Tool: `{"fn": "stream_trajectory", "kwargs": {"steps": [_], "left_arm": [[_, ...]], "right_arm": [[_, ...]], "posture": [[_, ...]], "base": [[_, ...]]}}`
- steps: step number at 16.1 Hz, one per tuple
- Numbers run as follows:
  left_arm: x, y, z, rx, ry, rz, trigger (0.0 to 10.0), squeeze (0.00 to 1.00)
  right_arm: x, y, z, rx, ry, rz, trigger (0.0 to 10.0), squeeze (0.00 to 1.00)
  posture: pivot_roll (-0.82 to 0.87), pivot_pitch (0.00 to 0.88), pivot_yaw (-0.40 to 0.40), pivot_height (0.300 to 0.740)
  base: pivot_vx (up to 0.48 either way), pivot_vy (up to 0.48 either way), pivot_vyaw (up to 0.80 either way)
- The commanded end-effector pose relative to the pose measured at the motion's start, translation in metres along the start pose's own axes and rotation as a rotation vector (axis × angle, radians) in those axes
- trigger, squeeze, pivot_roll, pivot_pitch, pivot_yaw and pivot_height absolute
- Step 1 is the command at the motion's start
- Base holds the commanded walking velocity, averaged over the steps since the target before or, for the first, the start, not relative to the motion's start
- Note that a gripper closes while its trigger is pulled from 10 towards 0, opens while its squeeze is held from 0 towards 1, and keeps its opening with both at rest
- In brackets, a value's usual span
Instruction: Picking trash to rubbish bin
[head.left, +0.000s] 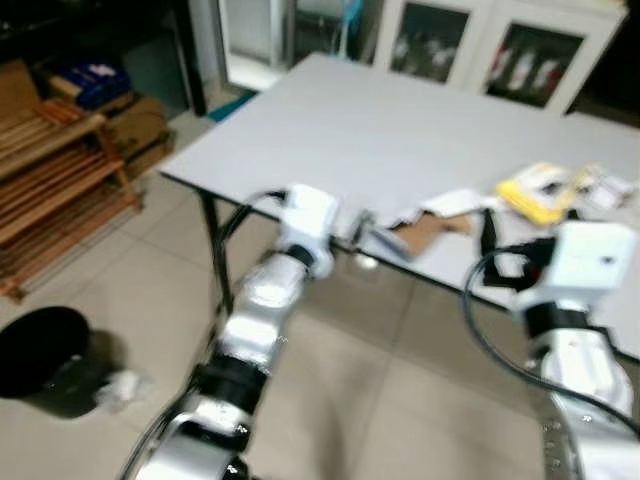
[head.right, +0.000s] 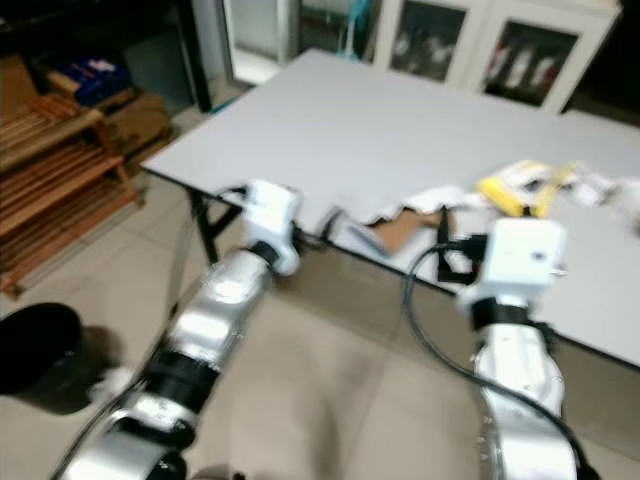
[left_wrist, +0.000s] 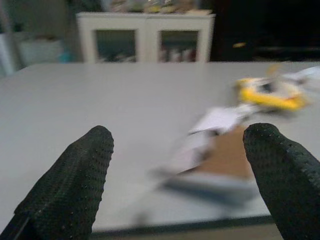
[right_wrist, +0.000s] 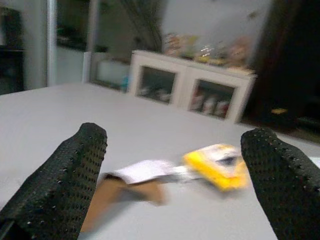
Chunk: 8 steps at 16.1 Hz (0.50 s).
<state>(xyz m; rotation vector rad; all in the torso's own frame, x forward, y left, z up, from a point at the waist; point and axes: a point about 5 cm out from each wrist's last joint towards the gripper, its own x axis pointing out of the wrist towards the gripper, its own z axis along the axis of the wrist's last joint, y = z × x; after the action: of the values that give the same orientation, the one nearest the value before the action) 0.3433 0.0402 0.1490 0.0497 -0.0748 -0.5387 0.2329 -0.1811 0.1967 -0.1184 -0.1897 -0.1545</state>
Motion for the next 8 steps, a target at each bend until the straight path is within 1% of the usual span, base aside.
{"fn": "stream_trajectory", "kwargs": {"steps": [1,8], "left_arm": [[-0.0011,0.0086,0.0015,0.016,0.001,0.022,10.0,0.0],[-0.0006,0.0081,0.0005,0.021,0.003,0.02,10.0,0.0]], "right_arm": [[-0.0007,0.0025,0.0031,0.006,-0.015,0.007,10.0,0.0],[-0.0003,0.0027,0.0031,0.0,-0.016,0.008,10.0,0.0]], "posture": [[0.09,0.069,-0.053,0.74],[0.09,0.066,-0.053,0.74]], "base": [[0.0,-0.454,0.0],[0.0,-0.454,0.0]]}}
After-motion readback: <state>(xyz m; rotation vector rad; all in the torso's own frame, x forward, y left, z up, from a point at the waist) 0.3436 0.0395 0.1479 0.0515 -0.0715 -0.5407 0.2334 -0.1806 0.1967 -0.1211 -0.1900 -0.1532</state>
